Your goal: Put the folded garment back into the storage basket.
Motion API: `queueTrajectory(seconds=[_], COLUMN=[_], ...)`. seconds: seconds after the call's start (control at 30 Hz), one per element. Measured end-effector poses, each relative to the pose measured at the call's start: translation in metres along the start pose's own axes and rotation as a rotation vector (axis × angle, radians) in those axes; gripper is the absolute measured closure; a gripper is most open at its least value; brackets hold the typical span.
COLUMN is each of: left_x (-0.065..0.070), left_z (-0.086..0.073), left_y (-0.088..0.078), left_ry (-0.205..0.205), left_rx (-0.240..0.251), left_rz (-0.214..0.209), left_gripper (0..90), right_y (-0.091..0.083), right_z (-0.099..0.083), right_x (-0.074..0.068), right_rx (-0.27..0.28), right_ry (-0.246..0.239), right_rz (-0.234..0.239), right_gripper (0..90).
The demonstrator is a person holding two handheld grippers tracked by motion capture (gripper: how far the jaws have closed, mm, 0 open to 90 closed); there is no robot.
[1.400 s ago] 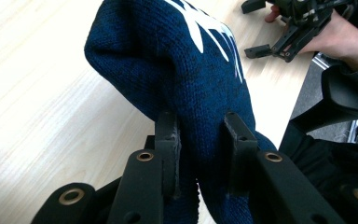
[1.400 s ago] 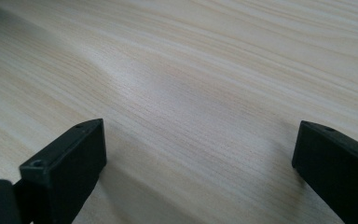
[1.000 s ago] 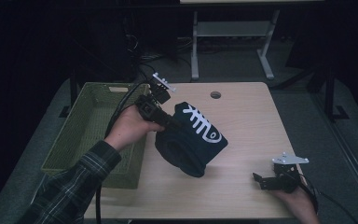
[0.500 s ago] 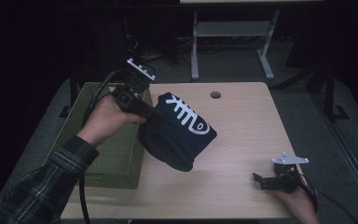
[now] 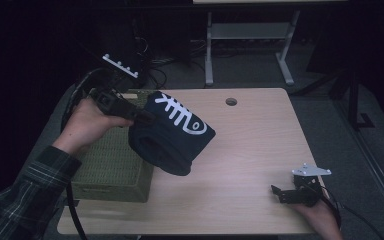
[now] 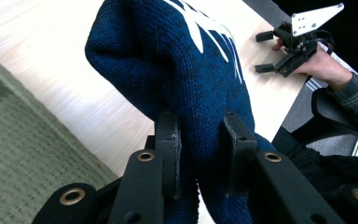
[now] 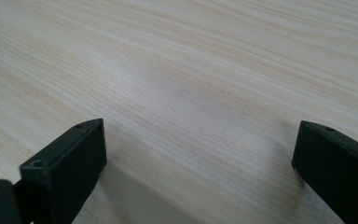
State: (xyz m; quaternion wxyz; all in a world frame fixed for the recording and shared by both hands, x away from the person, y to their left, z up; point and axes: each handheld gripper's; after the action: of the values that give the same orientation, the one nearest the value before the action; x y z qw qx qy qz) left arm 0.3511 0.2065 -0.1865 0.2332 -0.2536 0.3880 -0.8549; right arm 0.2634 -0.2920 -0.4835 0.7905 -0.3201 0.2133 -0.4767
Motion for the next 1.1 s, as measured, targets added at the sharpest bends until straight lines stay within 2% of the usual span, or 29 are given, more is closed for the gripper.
queueTrajectory(seconds=[0.6,0.9,1.1], left_x=[-0.017,-0.034,-0.048], left_z=[-0.022,-0.043,-0.058], left_y=[-0.059,-0.079,-0.083], left_ry=[-0.067,-0.126,-0.160], left_rx=[0.073,0.099,0.110], left_rz=[0.079,0.120,0.130], left_gripper=[72.4,72.4,72.4], right_y=[0.000,0.000,0.000], right_z=[0.000,0.000,0.000], right_x=[0.000,0.001,0.001], right_rx=[-0.002,-0.002,-0.002], right_ry=[-0.001,0.002,0.002], right_rz=[0.000,-0.005,-0.005], right_gripper=[2.5,2.5,2.5])
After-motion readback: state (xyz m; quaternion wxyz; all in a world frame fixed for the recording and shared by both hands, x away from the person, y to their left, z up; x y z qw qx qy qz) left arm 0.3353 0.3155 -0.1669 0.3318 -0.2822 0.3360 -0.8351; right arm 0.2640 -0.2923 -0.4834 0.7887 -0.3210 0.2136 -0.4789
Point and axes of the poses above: each handheld gripper's, and its own axes: y roughly forward along the jaws, z roughly out of its top, x roughly to its right
